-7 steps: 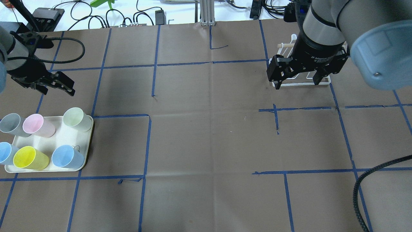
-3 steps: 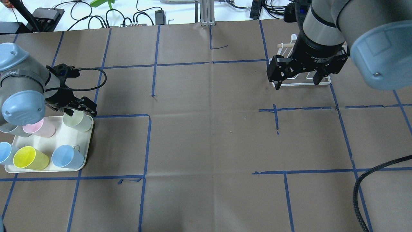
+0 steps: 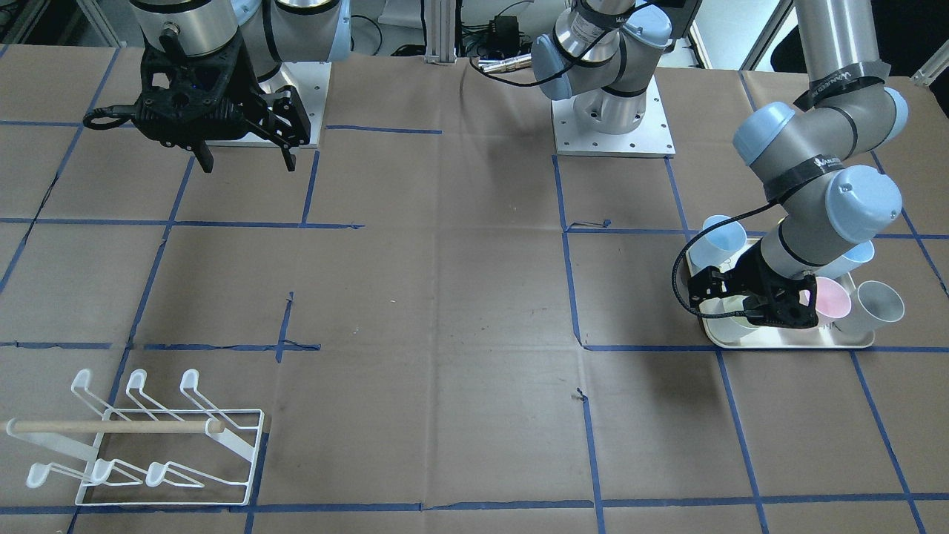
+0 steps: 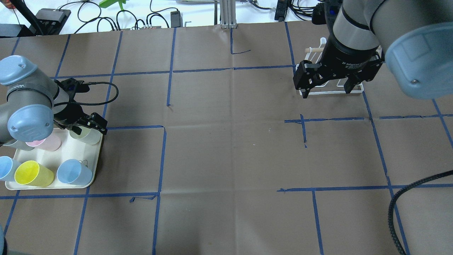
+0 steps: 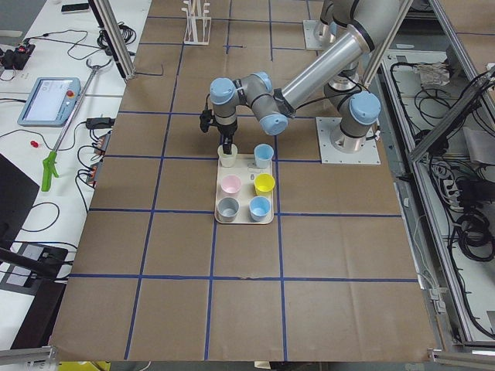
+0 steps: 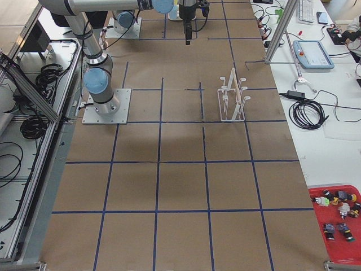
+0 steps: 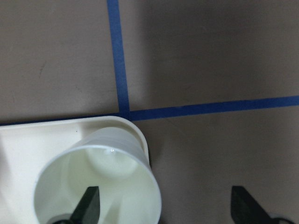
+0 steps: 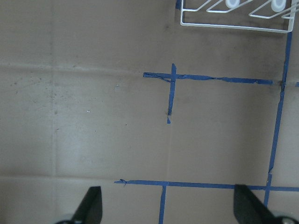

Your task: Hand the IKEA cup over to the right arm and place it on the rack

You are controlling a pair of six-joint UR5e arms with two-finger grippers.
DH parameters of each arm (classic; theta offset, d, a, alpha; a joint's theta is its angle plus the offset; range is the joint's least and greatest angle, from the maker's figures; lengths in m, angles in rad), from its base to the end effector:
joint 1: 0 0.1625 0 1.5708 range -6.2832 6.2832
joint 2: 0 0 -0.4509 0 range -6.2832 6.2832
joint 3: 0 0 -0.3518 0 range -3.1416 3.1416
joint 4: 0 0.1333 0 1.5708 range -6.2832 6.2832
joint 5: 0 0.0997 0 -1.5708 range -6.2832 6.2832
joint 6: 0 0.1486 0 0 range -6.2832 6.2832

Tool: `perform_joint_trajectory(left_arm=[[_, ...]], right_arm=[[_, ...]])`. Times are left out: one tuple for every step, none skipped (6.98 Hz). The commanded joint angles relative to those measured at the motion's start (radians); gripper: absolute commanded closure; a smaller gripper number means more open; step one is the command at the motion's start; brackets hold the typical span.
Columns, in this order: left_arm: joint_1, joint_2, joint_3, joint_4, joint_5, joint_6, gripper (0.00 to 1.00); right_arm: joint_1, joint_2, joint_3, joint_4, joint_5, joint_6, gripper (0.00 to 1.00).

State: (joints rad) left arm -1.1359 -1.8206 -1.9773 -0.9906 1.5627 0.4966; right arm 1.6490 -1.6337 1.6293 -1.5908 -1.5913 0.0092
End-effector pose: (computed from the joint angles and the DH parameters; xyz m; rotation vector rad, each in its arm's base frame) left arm 0.0795 -0.4904 0.2290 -0.0951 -3.0971 -0.0998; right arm 0.1632 -0.4153 0.4680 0.1073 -3.1201 0.0395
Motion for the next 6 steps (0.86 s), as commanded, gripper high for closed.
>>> perform_joint_trajectory(left_arm=[[-0.001,-0.003,0.000,0.003,0.016,-0.007,0.14],[-0.001,-0.003,0.003,0.001,0.016,-0.004,0.52],[-0.001,-0.003,0.006,0.001,0.017,-0.004,0.88],[0.001,-0.003,0.011,0.001,0.017,-0.006,1.00],[0.001,-0.002,0.015,0.001,0.017,-0.004,1.00],[0.001,0.006,0.018,0.001,0.026,-0.004,1.00]], right_arm=[[0.000,0.000,0.000,-0.001,0.002,0.000,0.00],[0.000,0.000,0.000,-0.002,0.002,0.000,0.00],[0.000,0.002,0.000,-0.002,0.002,0.000,0.00],[0.000,0.018,0.000,0.000,0.002,0.000,0.00],[0.000,0.024,0.000,0.002,0.004,0.000,0.00],[0.000,0.025,0.000,0.002,0.002,0.000,0.00]])
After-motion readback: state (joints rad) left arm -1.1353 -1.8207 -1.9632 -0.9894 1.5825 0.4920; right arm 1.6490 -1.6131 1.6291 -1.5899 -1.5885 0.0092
